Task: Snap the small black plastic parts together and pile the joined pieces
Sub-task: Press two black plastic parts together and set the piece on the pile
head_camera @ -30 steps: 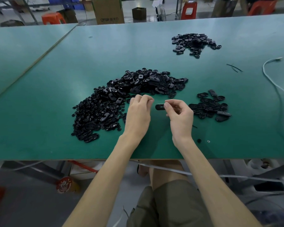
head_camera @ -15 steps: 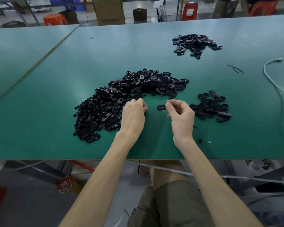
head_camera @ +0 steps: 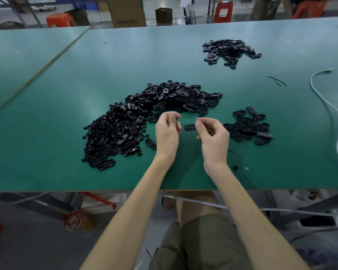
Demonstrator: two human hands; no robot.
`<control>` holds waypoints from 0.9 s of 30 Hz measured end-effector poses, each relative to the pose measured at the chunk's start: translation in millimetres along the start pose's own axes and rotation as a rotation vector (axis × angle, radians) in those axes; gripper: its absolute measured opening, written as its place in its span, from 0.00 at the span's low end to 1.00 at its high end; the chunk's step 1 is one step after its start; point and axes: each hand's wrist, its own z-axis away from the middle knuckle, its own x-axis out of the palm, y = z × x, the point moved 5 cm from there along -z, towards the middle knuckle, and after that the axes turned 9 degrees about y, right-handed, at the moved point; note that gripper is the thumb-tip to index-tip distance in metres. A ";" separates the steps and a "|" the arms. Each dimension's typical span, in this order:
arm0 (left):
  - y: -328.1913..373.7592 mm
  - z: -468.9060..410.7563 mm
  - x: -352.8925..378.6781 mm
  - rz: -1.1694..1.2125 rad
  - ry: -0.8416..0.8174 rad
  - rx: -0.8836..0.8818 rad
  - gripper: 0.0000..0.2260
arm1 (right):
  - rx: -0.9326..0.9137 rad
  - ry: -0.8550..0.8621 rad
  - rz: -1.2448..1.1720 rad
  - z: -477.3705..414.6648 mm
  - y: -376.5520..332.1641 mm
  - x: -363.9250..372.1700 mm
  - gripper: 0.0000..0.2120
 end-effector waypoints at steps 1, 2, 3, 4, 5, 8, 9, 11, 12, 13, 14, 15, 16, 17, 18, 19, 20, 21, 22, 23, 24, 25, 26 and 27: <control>-2.8 -1.4 -3.6 0.043 0.037 -0.029 0.12 | 0.002 0.001 -0.002 -0.3 0.5 -0.4 0.04; -4.4 -2.3 -6.6 0.073 0.069 -0.048 0.12 | 0.005 0.001 -0.004 -0.4 0.9 -0.5 0.04; -4.8 -2.8 -8.3 0.091 0.088 -0.054 0.12 | 0.007 0.001 -0.006 -0.3 1.2 -0.6 0.04; -5.1 -2.7 -8.5 0.096 0.091 -0.051 0.12 | 0.010 0.003 -0.006 -0.1 1.5 -0.8 0.04; -5.2 -2.2 -7.8 0.094 0.085 -0.044 0.12 | 0.011 0.004 -0.007 -0.1 1.6 -0.9 0.04; -4.4 -0.7 -6.1 0.083 0.070 -0.014 0.12 | 0.013 0.004 -0.011 -0.2 1.7 -0.5 0.04; -4.0 -0.9 -5.9 0.086 0.065 -0.009 0.12 | 0.015 0.005 -0.013 -0.3 1.6 -0.3 0.04; -3.7 -1.1 -5.7 0.099 0.052 -0.006 0.11 | 0.017 0.008 -0.012 -0.4 1.6 -0.1 0.04; -4.0 -0.9 -5.5 0.110 0.047 -0.009 0.11 | 0.017 0.009 -0.011 -0.4 1.7 -0.2 0.04; -4.4 -0.6 -5.5 0.124 0.045 -0.015 0.10 | 0.017 0.011 -0.011 -0.3 1.7 -0.3 0.04; -5.0 -0.5 -5.6 0.140 0.045 -0.025 0.09 | 0.016 0.014 -0.012 -0.2 1.6 -0.5 0.04; -5.8 -0.4 -5.7 0.152 0.046 -0.035 0.07 | 0.015 0.017 -0.011 -0.1 1.5 -0.7 0.04; -6.2 -0.5 -5.8 0.156 0.045 -0.041 0.06 | 0.014 0.019 -0.009 -0.1 1.3 -0.9 0.04; -6.0 -0.4 -5.5 0.153 0.040 -0.040 0.05 | 0.014 0.021 -0.008 -0.1 1.1 -1.0 0.04; -5.5 -0.2 -4.9 0.152 0.030 -0.035 0.05 | 0.015 0.025 -0.007 -0.1 1.0 -1.0 0.04; -4.9 0.1 -4.2 0.151 0.017 -0.028 0.05 | 0.016 0.030 -0.006 0.0 1.0 -1.1 0.04; -4.3 0.5 -3.6 0.149 0.005 -0.019 0.04 | 0.018 0.036 -0.003 0.0 1.0 -1.4 0.04; -3.7 1.0 -3.2 0.145 -0.004 -0.008 0.04 | 0.018 0.042 0.001 -0.1 1.1 -1.6 0.04; -3.2 1.4 -3.2 0.142 -0.012 0.002 0.03 | 0.017 0.047 0.006 -0.1 1.1 -1.7 0.04; -2.9 1.7 -3.5 0.140 -0.016 0.008 0.02 | 0.014 0.049 0.014 -0.2 1.0 -1.7 0.04; -2.9 1.7 -3.6 0.139 -0.019 0.013 0.02 | 0.011 0.050 0.021 -0.1 1.1 -1.7 0.04; -3.1 1.7 -3.6 0.136 -0.022 0.017 0.02 | 0.009 0.051 0.025 -0.1 1.0 -1.6 0.03; -3.2 1.5 -3.3 0.128 -0.026 0.024 0.02 | 0.008 0.051 0.025 -0.2 0.8 -1.7 0.03; -3.6 1.4 -3.1 0.112 -0.028 0.032 0.01 | 0.008 0.050 0.025 -0.1 0.7 -1.5 0.03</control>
